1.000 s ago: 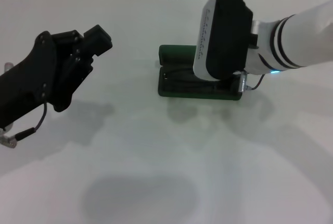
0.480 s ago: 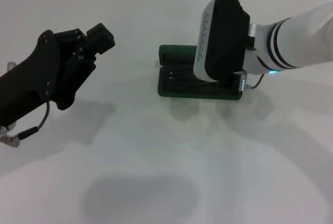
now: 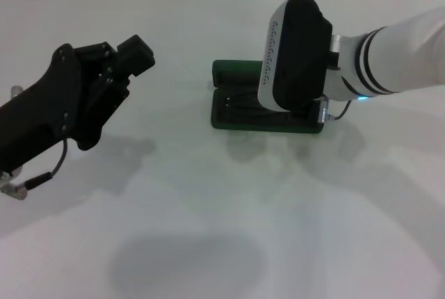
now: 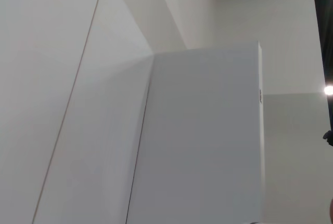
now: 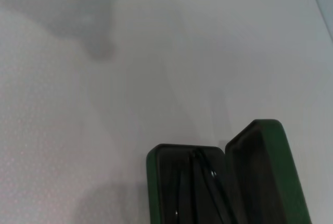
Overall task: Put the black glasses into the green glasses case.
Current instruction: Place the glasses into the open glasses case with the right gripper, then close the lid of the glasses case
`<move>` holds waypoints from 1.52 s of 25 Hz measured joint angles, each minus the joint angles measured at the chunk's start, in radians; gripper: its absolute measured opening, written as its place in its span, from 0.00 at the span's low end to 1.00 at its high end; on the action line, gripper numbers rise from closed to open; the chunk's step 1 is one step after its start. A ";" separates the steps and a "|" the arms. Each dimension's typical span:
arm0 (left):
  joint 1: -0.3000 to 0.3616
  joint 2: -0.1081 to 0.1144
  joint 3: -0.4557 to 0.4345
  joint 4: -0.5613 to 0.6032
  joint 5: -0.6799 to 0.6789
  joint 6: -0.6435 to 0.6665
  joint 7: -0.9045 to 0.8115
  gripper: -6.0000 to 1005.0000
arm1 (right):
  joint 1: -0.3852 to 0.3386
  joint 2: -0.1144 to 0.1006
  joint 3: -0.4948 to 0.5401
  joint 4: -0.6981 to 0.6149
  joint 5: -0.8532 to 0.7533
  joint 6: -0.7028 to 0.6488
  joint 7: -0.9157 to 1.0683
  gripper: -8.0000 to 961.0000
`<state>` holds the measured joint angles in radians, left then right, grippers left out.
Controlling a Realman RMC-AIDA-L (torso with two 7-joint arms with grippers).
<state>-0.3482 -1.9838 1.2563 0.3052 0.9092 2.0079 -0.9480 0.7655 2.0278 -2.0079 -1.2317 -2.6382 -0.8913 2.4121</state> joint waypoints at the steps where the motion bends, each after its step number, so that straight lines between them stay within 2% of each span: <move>1: 0.000 0.000 0.000 0.000 0.001 0.000 0.000 0.04 | 0.000 0.000 0.000 0.000 0.000 0.000 0.000 0.05; 15: 0.006 -0.003 0.000 0.000 0.002 0.000 0.000 0.04 | -0.021 0.000 -0.002 -0.034 0.002 -0.008 -0.001 0.12; 19: 0.006 -0.001 -0.002 0.000 -0.002 -0.003 0.000 0.04 | -0.098 0.000 0.010 -0.123 0.028 -0.007 -0.002 0.13; 22: -0.002 0.011 -0.041 0.004 -0.004 -0.021 -0.021 0.04 | -0.183 -0.004 0.065 -0.216 0.122 -0.007 -0.009 0.13; 25: -0.007 0.031 -0.111 0.034 0.002 -0.070 -0.068 0.04 | -0.271 -0.011 0.183 -0.294 0.295 -0.041 -0.064 0.13; 26: -0.007 0.031 -0.111 0.034 0.002 -0.070 -0.068 0.04 | -0.299 -0.009 0.241 -0.309 0.384 -0.077 -0.119 0.13; 27: -0.008 0.045 -0.126 0.056 0.008 -0.095 -0.098 0.05 | -0.322 -0.007 0.297 -0.318 0.475 -0.117 -0.177 0.13; 28: -0.024 0.077 -0.138 0.110 0.033 -0.151 -0.179 0.05 | -0.344 -0.005 0.356 -0.318 0.581 -0.179 -0.251 0.13; 30: -0.054 0.093 -0.141 0.138 0.056 -0.185 -0.226 0.05 | -0.398 -0.006 0.521 -0.301 0.815 -0.352 -0.409 0.13; 32: -0.114 0.107 -0.142 0.172 0.104 -0.243 -0.284 0.05 | -0.446 -0.009 0.703 -0.262 0.978 -0.532 -0.504 0.13; 34: -0.185 0.120 -0.142 0.201 0.181 -0.307 -0.360 0.07 | -0.476 -0.008 0.882 -0.205 1.059 -0.704 -0.549 0.13; 36: -0.255 0.134 -0.143 0.225 0.277 -0.369 -0.435 0.10 | -0.495 -0.006 1.016 -0.129 1.071 -0.846 -0.610 0.14; 38: -0.300 0.137 -0.143 0.237 0.338 -0.420 -0.460 0.13 | -0.516 -0.007 1.107 -0.024 1.073 -0.935 -0.706 0.14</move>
<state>-0.6484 -1.8468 1.1131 0.5421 1.2473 1.5880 -1.4084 0.2499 2.0210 -0.9013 -1.2557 -1.5654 -1.8262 1.7064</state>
